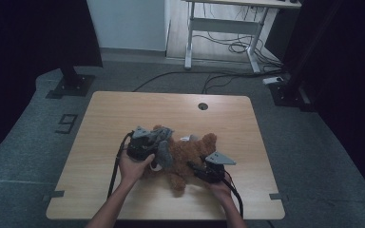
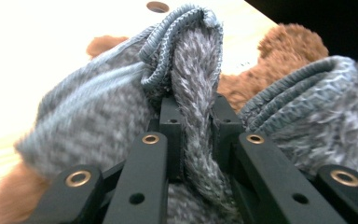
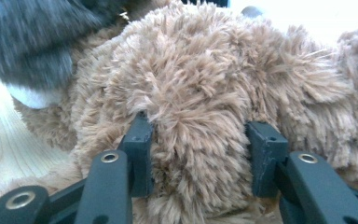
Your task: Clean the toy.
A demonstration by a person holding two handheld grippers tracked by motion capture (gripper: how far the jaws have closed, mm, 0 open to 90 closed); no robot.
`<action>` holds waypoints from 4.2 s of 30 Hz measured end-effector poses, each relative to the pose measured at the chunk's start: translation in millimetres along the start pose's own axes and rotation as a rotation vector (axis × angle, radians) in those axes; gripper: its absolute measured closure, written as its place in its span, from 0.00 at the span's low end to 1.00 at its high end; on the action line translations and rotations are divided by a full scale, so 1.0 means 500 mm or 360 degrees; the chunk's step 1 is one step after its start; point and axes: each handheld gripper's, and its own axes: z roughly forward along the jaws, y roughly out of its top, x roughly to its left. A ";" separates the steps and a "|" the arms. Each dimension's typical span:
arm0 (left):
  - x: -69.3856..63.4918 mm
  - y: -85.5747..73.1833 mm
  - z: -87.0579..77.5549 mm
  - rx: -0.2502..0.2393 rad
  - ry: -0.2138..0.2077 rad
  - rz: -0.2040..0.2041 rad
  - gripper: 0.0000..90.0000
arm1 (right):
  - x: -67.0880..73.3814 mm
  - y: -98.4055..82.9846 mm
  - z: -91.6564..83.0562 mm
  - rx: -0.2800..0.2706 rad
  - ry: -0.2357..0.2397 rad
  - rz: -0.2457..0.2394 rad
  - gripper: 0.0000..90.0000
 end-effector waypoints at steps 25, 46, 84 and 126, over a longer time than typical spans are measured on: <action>0.129 -0.141 -0.016 0.0208 0.0246 -0.0124 0.88 | -0.001 -0.002 0.001 -0.0012 -0.0007 0.0004 0.59; 0.012 0.056 -0.038 -0.0030 0.0096 0.0072 0.87 | 0.000 0.002 0.016 -0.0038 -0.0099 -0.0021 0.60; -0.047 -0.116 -0.011 -0.0117 -0.0104 0.0051 0.89 | -0.094 0.087 -0.053 -0.0009 -0.0027 0.0255 0.19; -0.081 -0.135 0.029 -0.0173 -0.0055 0.0188 0.90 | 0.033 -0.040 0.018 0.0348 -0.0493 -0.0083 0.47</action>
